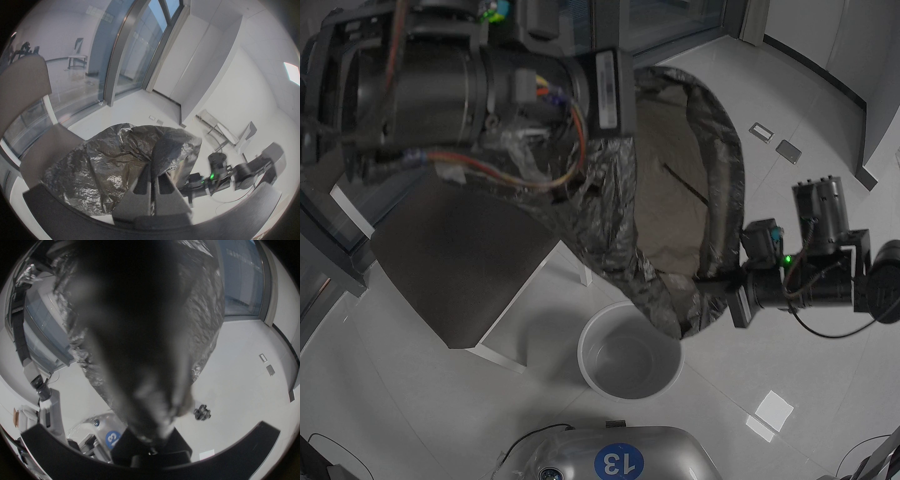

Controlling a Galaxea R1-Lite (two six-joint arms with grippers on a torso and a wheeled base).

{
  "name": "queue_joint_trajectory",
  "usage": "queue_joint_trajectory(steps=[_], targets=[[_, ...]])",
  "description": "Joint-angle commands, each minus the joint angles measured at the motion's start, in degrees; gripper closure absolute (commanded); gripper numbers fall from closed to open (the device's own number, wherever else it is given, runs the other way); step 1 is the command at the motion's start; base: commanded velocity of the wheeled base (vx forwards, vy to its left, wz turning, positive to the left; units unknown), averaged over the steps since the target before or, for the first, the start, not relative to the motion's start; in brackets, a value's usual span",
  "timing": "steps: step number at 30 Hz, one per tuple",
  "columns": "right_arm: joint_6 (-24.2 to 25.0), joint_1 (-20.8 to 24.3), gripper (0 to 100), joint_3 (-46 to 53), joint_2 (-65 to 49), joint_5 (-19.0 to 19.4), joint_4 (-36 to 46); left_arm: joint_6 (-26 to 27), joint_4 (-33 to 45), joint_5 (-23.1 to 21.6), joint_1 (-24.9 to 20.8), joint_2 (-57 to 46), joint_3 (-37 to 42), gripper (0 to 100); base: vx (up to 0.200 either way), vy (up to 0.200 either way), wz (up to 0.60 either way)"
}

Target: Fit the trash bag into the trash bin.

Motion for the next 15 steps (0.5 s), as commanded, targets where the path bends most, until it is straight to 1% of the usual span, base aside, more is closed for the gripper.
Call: queue_joint_trajectory(steps=[1,2,5,9,12,15], targets=[[0.0,1.3,100,11.4,-12.0,0.7,1.9,-3.0,0.3,0.7,0.2,-0.2,10.5,100,0.0,0.0,0.0],[0.1,1.8,100,13.3,-12.4,0.7,1.8,-4.3,0.3,1.5,0.4,-0.5,13.3,100,0.0,0.0,0.0],[0.1,2.8,100,15.4,-12.8,0.9,2.0,-6.4,0.5,2.8,0.8,-2.1,18.3,100,0.0,0.0,0.0],[0.1,4.7,100,17.5,-12.6,2.3,2.3,-7.0,1.5,2.9,0.8,-4.1,24.0,100,0.0,0.0,0.0],[0.1,6.7,100,18.5,-12.0,2.4,2.4,-7.1,2.0,2.9,0.6,-4.6,25.4,100,0.0,0.0,0.0],[0.1,8.4,100,18.6,-10.6,2.9,2.4,-7.1,2.0,2.9,0.6,-4.7,24.9,100,0.0,0.0,0.0]])
